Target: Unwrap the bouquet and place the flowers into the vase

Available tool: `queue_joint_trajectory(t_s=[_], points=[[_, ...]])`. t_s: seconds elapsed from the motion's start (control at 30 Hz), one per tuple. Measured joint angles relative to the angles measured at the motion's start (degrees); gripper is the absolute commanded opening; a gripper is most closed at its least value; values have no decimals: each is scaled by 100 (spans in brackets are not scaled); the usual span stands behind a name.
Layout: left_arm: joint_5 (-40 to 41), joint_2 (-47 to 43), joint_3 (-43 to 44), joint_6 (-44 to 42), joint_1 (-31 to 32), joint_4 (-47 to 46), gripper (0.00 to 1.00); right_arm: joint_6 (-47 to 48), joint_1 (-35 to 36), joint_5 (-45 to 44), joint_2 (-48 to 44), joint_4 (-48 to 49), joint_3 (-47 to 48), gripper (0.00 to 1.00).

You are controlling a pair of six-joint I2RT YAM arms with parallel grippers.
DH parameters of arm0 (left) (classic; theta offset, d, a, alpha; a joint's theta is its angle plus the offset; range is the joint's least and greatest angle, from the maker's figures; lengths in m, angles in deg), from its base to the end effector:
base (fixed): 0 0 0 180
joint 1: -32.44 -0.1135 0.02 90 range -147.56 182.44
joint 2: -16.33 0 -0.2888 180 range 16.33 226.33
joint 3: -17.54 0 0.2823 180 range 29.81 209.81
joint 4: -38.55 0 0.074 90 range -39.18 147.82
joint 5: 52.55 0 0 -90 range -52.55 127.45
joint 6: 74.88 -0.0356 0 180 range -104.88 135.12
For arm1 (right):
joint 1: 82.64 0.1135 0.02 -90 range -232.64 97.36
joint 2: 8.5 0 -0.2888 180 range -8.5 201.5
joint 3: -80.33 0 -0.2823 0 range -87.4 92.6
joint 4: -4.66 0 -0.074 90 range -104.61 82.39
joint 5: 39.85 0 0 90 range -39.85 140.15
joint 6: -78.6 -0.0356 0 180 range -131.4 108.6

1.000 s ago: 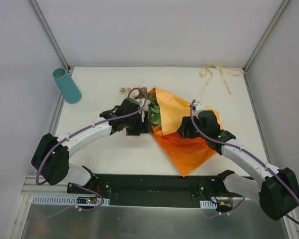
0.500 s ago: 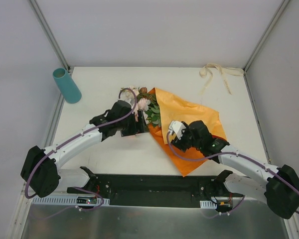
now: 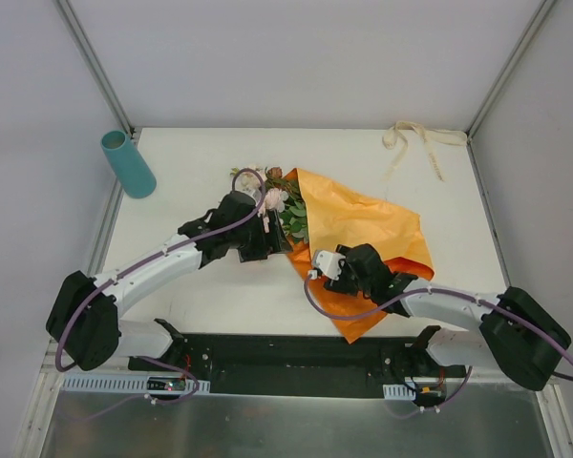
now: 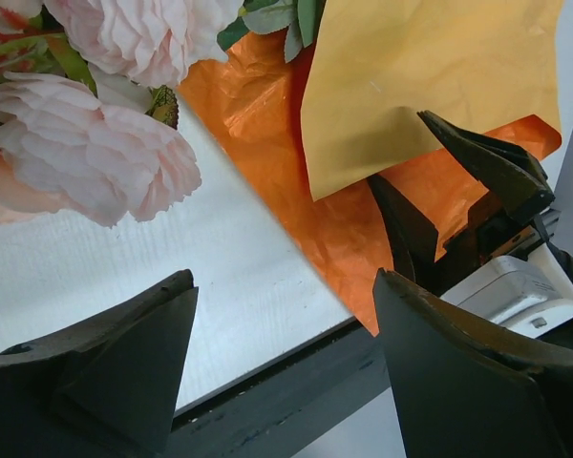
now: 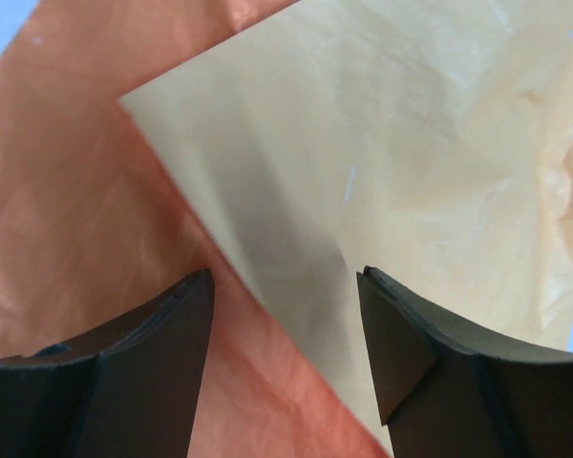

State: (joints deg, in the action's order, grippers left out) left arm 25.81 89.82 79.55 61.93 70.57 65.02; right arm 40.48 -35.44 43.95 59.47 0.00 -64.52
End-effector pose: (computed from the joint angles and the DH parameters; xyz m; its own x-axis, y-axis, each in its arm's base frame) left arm 0.2319 -0.1911 0.2673 -0.8632 -0.2302 -0.4492 0.1469 0.7369 -0.6598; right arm 0.1630 0.1703 0.1616 0.2728 -0.8565 -0.4382 -0.7396 0.1046 -0.6649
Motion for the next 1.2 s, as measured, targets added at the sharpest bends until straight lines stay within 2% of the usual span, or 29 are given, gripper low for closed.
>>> queue_joint_trajectory(t_s=[0.07, 0.17, 0.27, 0.37, 0.73, 1.2], points=[[-33, 57, -7, 59, 0, -92, 76, 160, 22, -249, 184, 396, -55, 59], [-39, 129, -59, 129, 0, -254, 75, 431, 42, -560, 492, 994, -149, 33], [-68, 278, -136, 212, 0, -413, 74, 614, 48, -815, 798, 1373, -199, 12], [-111, 433, -210, 236, 0, -540, 74, 645, 66, -1016, 868, 1707, -256, 1], [-160, 1300, -361, 514, 46, -1357, 70, -520, 66, -1620, 321, 2511, -240, 0], [26, 2409, -205, 1207, 433, -2439, 56, -2310, -20, -2024, 321, 2343, 199, 0]])
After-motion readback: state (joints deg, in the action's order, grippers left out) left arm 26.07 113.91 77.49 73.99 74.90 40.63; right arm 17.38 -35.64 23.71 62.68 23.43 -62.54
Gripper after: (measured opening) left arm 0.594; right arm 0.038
